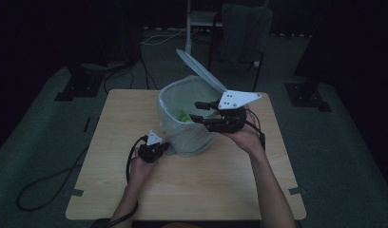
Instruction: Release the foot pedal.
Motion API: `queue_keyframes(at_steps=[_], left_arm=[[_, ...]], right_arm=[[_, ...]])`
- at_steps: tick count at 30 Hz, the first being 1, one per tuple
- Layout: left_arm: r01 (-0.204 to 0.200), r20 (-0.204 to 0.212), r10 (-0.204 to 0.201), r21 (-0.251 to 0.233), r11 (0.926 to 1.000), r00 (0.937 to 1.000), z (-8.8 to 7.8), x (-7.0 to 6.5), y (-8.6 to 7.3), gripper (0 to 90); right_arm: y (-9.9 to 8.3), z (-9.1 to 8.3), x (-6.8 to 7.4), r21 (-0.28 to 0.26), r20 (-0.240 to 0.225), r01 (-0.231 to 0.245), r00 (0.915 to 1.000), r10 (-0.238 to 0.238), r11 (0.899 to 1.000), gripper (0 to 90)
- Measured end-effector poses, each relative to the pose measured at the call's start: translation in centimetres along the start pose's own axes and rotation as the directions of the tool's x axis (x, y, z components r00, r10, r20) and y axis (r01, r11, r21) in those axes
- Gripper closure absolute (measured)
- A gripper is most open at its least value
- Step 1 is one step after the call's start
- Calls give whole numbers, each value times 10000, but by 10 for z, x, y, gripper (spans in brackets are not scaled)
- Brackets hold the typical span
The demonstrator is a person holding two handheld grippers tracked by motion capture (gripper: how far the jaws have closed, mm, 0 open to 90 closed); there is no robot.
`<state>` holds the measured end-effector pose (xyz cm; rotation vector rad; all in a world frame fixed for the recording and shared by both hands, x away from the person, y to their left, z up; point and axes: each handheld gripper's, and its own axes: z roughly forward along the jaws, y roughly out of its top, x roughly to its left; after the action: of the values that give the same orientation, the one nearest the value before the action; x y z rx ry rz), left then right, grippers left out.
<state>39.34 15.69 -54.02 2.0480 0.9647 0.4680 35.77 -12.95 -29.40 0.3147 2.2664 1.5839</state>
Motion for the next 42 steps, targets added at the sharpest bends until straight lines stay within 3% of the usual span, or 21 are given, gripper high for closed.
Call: queue_keyframes(at_steps=[10, 14, 25, 42], left_arm=[[60, -20, -60, -9, 10000, 10000, 0, 0, 0, 900], [100, 15, -100, 24, 9999, 9999, 0, 1, 0, 900], [308, 66, -308, 58, 9995, 9995, 0, 2, 1, 882], [586, 58, -587, 91, 9982, 9983, -2, 3, 4, 867]], right_arm=[[-33, -7, -4, 259, 370, -509, 9981, 499, 9984, 538], [-49, -11, -7, 527, 800, -755, 9943, 712, 9958, 535], [-83, -25, -16, 691, 1247, -1529, 9817, 1436, 9858, 534], [-96, -35, -22, 816, 1596, -1854, 9723, 1707, 9793, 532]])
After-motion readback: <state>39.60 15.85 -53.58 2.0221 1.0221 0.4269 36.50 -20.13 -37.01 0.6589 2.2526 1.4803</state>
